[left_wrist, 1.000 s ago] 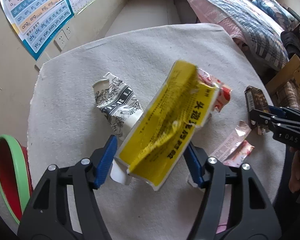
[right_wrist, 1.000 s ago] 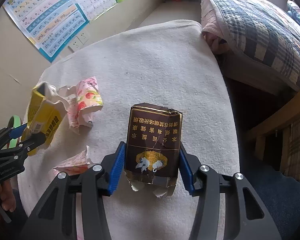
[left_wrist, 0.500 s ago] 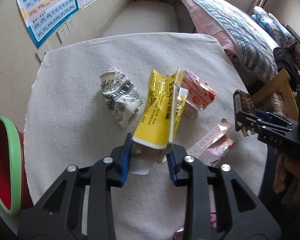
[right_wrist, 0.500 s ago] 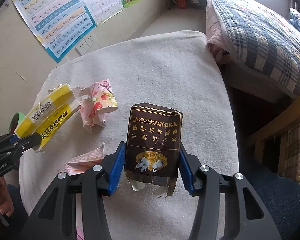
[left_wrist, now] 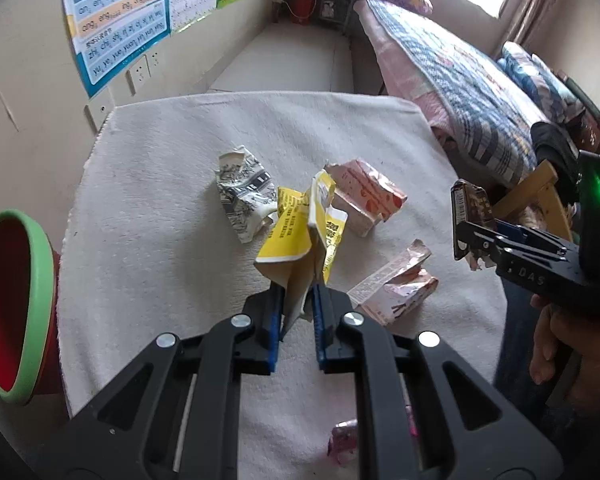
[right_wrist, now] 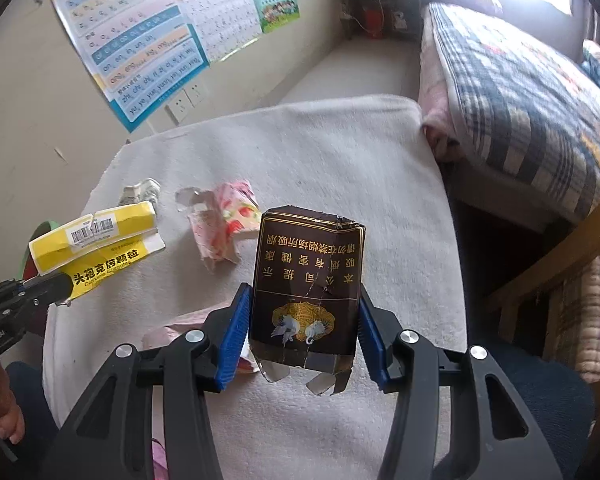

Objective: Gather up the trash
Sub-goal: 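Lift the yellow box and brown pack off the table with both tools, then carry the yellow box and brown pack over the red bin and open both tools, then move both tools back over the remaining wrappers on the table, then grasp the silver-black wrapper with the left tool while the right tool grasps the pink strawberry packet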

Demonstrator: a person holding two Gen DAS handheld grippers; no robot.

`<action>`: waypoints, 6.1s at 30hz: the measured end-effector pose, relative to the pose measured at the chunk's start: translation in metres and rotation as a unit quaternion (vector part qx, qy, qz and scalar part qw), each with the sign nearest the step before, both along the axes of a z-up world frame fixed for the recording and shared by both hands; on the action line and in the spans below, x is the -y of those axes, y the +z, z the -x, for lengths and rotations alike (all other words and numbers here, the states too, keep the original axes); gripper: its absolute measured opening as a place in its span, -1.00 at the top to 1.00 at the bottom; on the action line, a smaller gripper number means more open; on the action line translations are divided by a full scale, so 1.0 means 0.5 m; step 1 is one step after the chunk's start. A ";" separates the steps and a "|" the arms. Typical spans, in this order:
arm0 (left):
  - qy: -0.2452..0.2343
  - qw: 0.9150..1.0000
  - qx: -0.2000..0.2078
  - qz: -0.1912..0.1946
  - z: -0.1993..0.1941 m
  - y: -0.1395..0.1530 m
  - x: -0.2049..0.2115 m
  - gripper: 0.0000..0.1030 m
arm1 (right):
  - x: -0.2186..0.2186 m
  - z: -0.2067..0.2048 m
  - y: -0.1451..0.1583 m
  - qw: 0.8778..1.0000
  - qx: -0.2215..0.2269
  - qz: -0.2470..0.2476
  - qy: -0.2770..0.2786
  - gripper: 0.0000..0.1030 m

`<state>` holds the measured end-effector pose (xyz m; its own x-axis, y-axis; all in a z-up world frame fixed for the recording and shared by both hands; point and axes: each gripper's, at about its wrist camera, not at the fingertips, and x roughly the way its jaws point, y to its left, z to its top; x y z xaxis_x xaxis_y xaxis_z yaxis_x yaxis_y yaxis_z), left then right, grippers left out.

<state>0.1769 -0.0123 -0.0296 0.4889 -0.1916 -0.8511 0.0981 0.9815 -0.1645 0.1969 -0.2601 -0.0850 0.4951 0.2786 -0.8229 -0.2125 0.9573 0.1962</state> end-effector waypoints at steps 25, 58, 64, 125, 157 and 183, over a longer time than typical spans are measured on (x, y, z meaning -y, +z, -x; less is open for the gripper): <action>0.162 0.985 0.065 -0.004 0.150 0.082 -0.249 0.75 | -0.233 0.056 0.110 0.989 0.058 0.001 0.133 0.05; 0.377 0.922 0.085 0.027 0.324 0.037 -0.634 0.75 | -0.799 0.117 0.156 0.927 0.086 0.010 0.364 0.05; 0.379 0.920 0.083 0.049 0.334 0.017 -0.661 0.74 | -0.858 0.115 0.123 0.921 0.071 0.020 0.382 0.05; 0.219 0.972 0.081 0.015 0.186 0.070 -0.282 -0.90 | -0.329 0.023 0.122 0.982 0.064 0.001 0.177 -0.83; 0.125 0.990 0.013 0.061 -0.060 -0.025 -0.095 -0.89 | -0.106 -0.126 -0.020 0.996 -0.009 -0.001 0.093 -0.68; 0.142 0.983 -0.070 0.094 -0.194 -0.158 -0.086 0.07 | -0.142 -0.188 -0.088 0.992 -0.067 -0.016 0.108 0.26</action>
